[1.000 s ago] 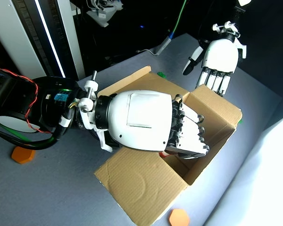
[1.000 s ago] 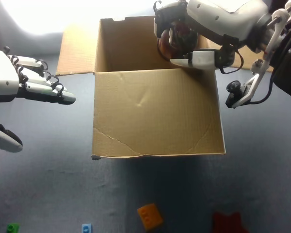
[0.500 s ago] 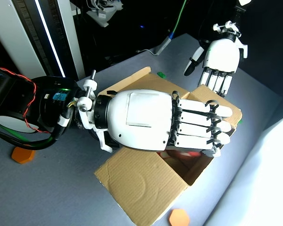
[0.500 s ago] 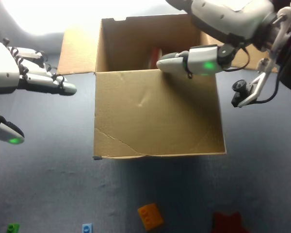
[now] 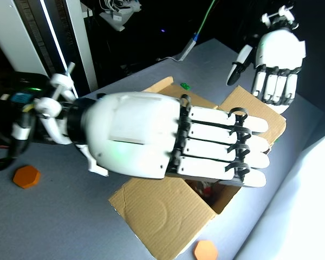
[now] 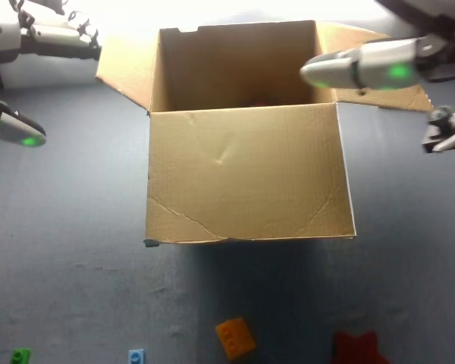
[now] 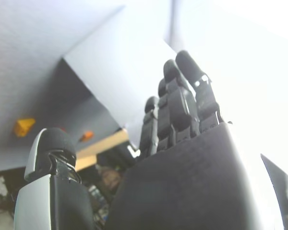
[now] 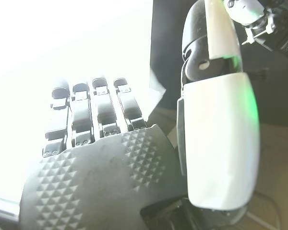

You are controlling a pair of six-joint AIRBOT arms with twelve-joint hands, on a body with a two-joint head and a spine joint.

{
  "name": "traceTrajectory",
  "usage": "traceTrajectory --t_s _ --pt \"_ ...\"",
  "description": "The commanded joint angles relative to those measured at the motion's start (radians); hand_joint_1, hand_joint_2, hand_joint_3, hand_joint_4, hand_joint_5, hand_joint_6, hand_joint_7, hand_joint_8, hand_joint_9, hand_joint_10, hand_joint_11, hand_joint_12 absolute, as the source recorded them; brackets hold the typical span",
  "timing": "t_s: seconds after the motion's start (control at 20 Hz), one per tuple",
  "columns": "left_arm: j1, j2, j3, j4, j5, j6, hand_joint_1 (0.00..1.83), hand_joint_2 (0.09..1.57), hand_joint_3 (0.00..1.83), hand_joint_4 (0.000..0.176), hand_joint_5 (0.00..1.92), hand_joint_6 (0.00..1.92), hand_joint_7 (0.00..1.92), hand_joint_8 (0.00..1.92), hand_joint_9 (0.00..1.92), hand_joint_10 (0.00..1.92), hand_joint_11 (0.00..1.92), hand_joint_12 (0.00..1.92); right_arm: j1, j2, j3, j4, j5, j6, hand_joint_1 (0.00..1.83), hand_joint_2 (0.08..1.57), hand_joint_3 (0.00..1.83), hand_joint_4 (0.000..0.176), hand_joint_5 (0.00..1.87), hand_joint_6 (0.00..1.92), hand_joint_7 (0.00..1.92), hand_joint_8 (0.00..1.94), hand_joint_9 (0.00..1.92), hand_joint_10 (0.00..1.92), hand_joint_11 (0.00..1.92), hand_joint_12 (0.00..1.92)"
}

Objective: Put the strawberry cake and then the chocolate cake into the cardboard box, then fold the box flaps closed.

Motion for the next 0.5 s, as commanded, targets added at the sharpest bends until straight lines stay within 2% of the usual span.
traceTrajectory --t_s 0.0,0.15,0.25,0.3,0.45 --pt "-0.019 0.011 -0.003 -0.057 -0.010 -0.002 0.39 1.11 0.01 0.061 0.12 0.01 0.22 0.01 0.33 0.01 0.00 1.12 -0.010 0.037 -0.001 0.030 0.108 -0.006 0.56 1.00 0.01 0.000 0.00 0.00 0.03 0.00 0.02 0.00 0.00 0.16" --pt "-0.036 0.011 -0.007 -0.037 -0.010 -0.005 0.35 1.12 0.01 0.062 0.14 0.01 0.23 0.01 0.33 0.00 0.00 1.12 -0.073 0.112 -0.003 0.117 0.109 -0.048 0.50 1.04 0.01 0.000 0.00 0.00 0.01 0.00 0.00 0.00 0.00 0.01" --pt "-0.048 0.011 -0.012 -0.026 -0.010 -0.008 0.33 1.13 0.01 0.059 0.15 0.01 0.24 0.01 0.34 0.01 0.00 1.14 -0.103 0.147 -0.003 0.175 0.109 -0.075 0.50 1.04 0.01 0.000 0.00 0.00 0.02 0.01 0.00 0.00 0.00 0.00" --pt "-0.059 0.011 -0.016 -0.015 -0.010 -0.010 0.34 1.12 0.00 0.063 0.15 0.01 0.24 0.01 0.34 0.01 0.00 1.14 -0.119 0.158 -0.003 0.197 0.109 -0.094 0.49 1.04 0.01 0.000 0.00 0.00 0.01 0.00 0.00 0.00 0.00 0.00" --pt "-0.096 0.010 -0.046 0.024 -0.006 -0.016 0.34 1.13 0.00 0.063 0.15 0.01 0.23 0.00 0.33 0.00 0.00 1.11 -0.205 0.180 -0.003 0.259 0.118 -0.124 0.46 1.05 0.01 0.000 0.00 0.00 0.02 0.00 0.01 0.00 0.01 0.00"
